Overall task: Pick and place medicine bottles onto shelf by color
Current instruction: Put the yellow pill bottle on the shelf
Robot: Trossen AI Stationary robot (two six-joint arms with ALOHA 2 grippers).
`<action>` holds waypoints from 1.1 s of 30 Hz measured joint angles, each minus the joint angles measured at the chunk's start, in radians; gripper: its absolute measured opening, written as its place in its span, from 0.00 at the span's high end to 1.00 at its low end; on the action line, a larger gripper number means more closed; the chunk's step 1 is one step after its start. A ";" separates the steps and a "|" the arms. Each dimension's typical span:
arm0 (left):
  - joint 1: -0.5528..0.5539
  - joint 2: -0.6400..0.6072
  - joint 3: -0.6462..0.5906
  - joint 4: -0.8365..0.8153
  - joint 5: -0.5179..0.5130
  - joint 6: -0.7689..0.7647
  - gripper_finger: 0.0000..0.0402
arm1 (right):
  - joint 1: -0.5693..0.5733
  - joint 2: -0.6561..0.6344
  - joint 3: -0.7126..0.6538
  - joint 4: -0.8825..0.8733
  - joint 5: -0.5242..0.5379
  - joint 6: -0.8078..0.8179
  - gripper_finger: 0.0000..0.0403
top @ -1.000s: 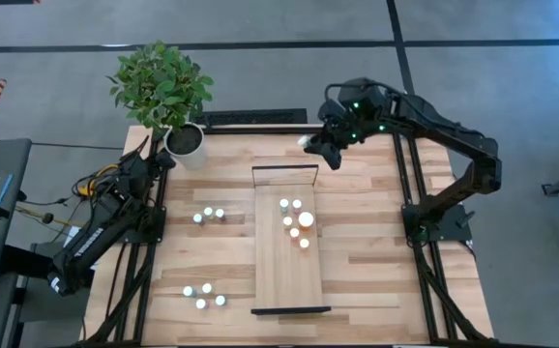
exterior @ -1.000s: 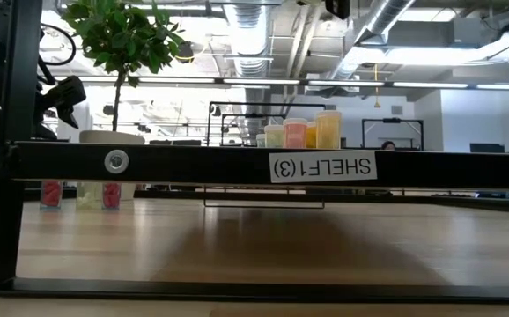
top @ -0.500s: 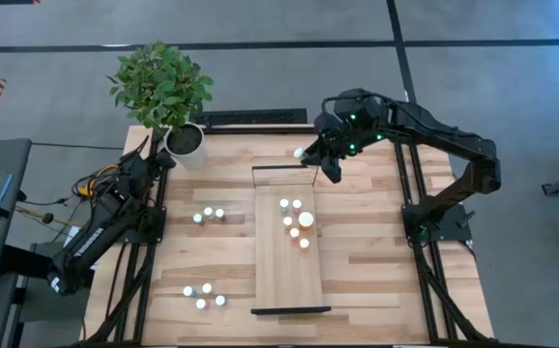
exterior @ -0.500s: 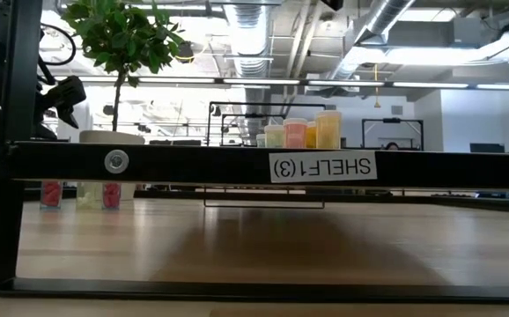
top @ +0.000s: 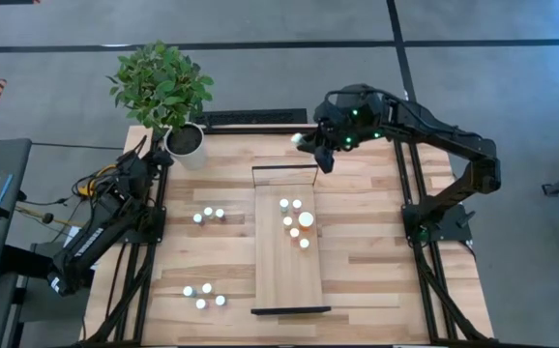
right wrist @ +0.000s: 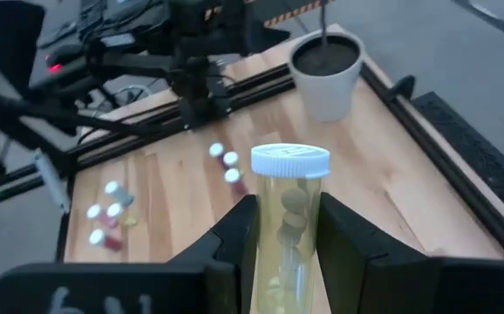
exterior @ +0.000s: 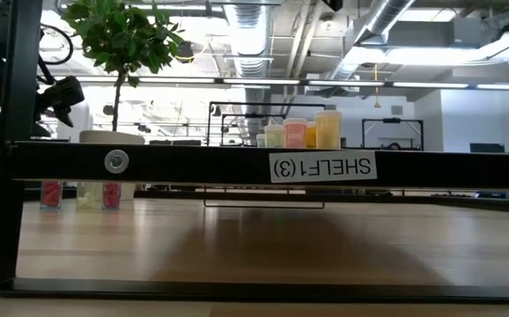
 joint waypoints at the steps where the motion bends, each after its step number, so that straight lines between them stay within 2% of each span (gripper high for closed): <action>1: 0.000 0.000 0.000 0.000 0.010 -0.014 0.48 | 0.000 0.000 0.000 0.003 0.011 0.011 0.72; 7: 0.000 0.000 0.000 0.001 0.076 -0.157 0.48 | 0.000 0.000 0.000 0.024 0.080 0.034 0.72; 18: 0.000 0.000 0.000 0.006 0.168 -0.364 0.48 | 0.000 0.002 0.000 0.074 0.083 0.039 0.72; 33: 0.000 0.000 0.001 -0.007 0.262 -0.468 0.48 | -0.007 0.002 0.000 0.071 0.080 0.006 0.72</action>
